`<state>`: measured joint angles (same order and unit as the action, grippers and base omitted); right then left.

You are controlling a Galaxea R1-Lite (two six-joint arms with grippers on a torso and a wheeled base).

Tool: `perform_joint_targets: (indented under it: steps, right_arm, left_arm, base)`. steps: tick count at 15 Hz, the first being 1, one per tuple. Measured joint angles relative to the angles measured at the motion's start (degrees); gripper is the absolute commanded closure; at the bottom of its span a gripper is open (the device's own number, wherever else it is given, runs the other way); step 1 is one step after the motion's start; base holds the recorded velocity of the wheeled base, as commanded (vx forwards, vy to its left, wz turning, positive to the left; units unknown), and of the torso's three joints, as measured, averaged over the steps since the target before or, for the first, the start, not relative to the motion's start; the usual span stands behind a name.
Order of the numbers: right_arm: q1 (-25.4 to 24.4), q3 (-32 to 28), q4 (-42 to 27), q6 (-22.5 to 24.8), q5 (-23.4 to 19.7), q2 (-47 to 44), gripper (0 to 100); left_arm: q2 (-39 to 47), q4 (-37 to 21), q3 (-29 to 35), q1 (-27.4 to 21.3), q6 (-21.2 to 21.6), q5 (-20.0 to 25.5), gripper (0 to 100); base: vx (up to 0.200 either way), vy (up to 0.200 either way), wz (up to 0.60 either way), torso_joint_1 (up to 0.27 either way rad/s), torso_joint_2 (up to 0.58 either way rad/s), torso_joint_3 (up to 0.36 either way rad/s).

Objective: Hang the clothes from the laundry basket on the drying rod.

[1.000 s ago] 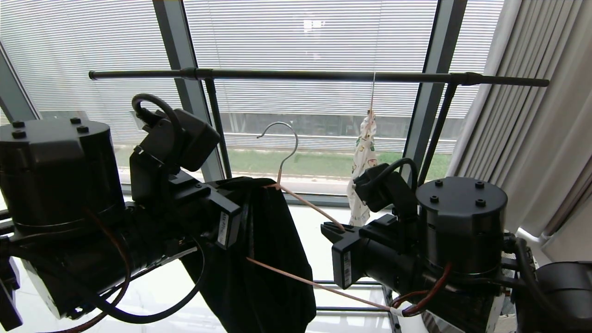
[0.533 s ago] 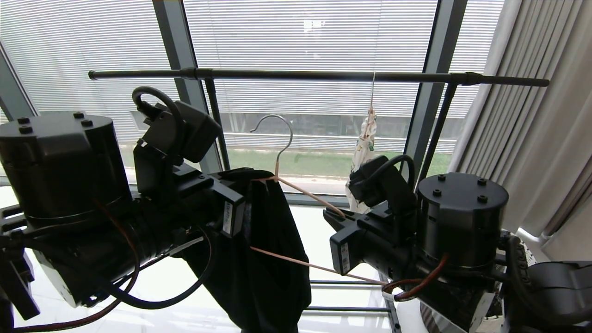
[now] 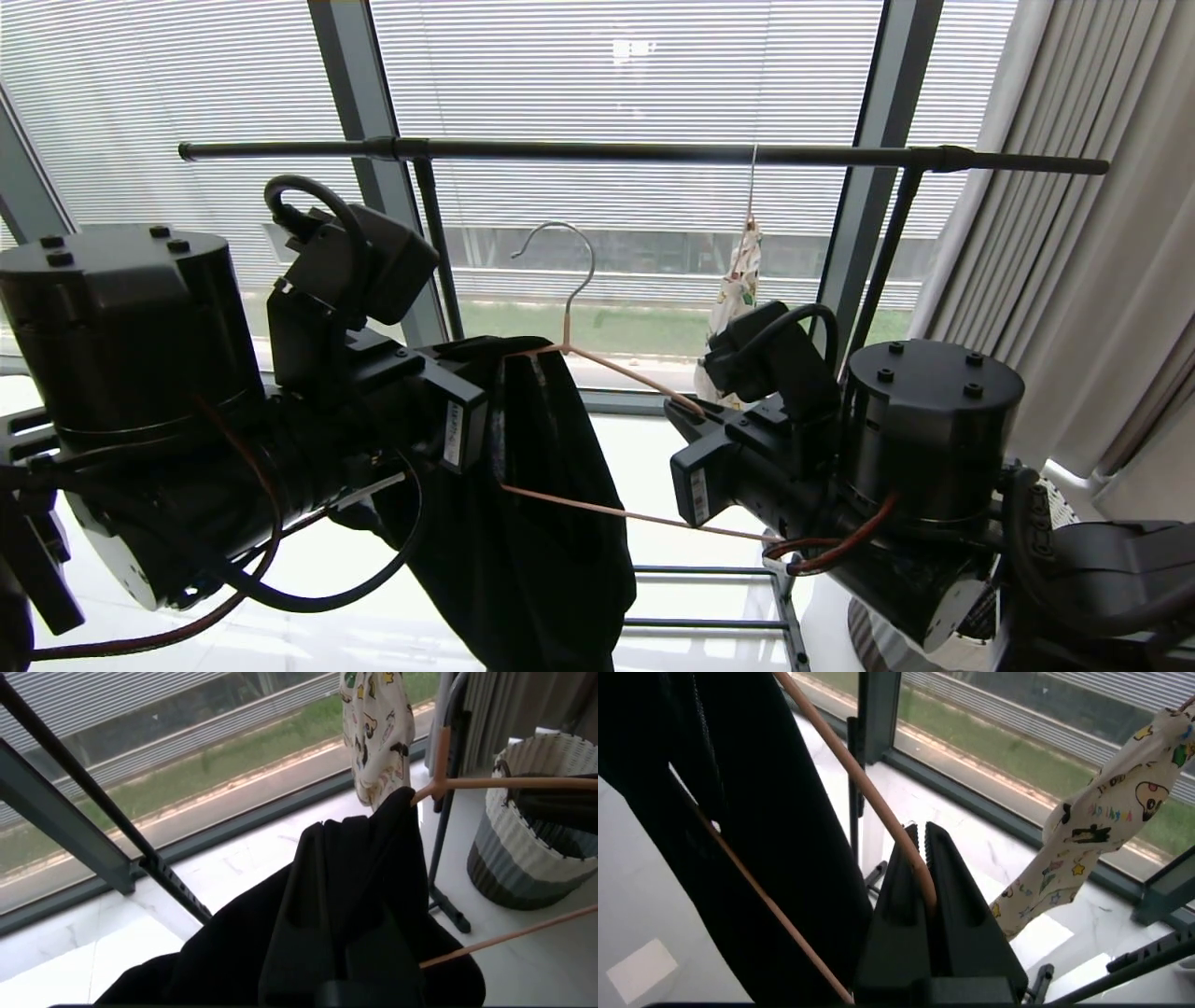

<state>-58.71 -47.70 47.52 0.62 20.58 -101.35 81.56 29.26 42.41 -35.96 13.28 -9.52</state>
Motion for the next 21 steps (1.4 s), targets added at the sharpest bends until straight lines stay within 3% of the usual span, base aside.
perform_joint_targets:
  steps: [1, 2, 6, 12, 13, 16, 18, 19, 21]
  right_arm:
    - [0.0, 0.0, 0.3, 0.4, 0.0, 0.0, 100]
    - [0.1, 0.0, 0.6, 0.6, 0.0, -0.2, 100]
    - [0.1, -0.1, 1.8, 1.8, 0.0, -0.4, 100]
    - [2.4, 0.8, 8.4, 10.8, -0.3, -0.8, 100]
    - [3.2, 1.6, 10.0, 11.6, -0.9, -0.7, 100]
    - [5.5, 5.5, 11.7, 15.3, -7.2, 0.6, 100]
    - [7.1, 8.0, 11.9, 17.0, -10.3, 2.2, 100]
    - [7.8, 9.6, 12.7, 17.6, -11.4, 3.2, 100]
    - [8.8, 12.4, 14.9, 18.6, -13.4, 4.9, 100]
  left_arm:
    - [0.0, 0.0, 0.0, 0.0, 0.0, 0.0, 100]
    - [0.0, 0.0, 0.0, -0.1, 0.0, 0.1, 0]
    - [-0.1, -0.1, -0.1, -0.3, 0.0, 0.3, 0]
    - [-2.8, -0.1, -0.5, 2.2, 0.0, 0.9, 0]
    - [-3.8, -0.1, -1.3, 3.1, 0.0, 2.5, 0]
    - [-7.7, -0.3, -4.9, 7.5, 0.1, 14.9, 0]
    - [-9.8, -0.7, -6.6, 8.6, 0.1, 18.8, 0]
    - [-10.6, -0.8, -7.9, 8.8, 0.1, 22.8, 0]
    - [-11.8, -0.9, -10.6, 8.6, 0.9, 25.4, 0]
  base:
    - [0.000, 0.000, 0.00, 0.000, 0.00, 0.000]
    - [0.000, 0.000, 0.00, 0.000, 0.00, 0.000]
    - [0.000, 0.000, 0.00, 0.000, 0.00, 0.000]
    - [0.000, 0.000, 0.00, 0.000, 0.00, 0.000]
    - [0.000, 0.000, 0.00, 0.000, 0.00, 0.000]
    - [0.000, 0.000, 0.00, 0.000, 0.00, 0.000]
    - [0.000, 0.000, 0.00, 0.000, 0.00, 0.000]
    - [0.000, 0.000, 0.00, 0.000, 0.00, 0.000]
    - [0.000, 0.000, 0.00, 0.000, 0.00, 0.000]
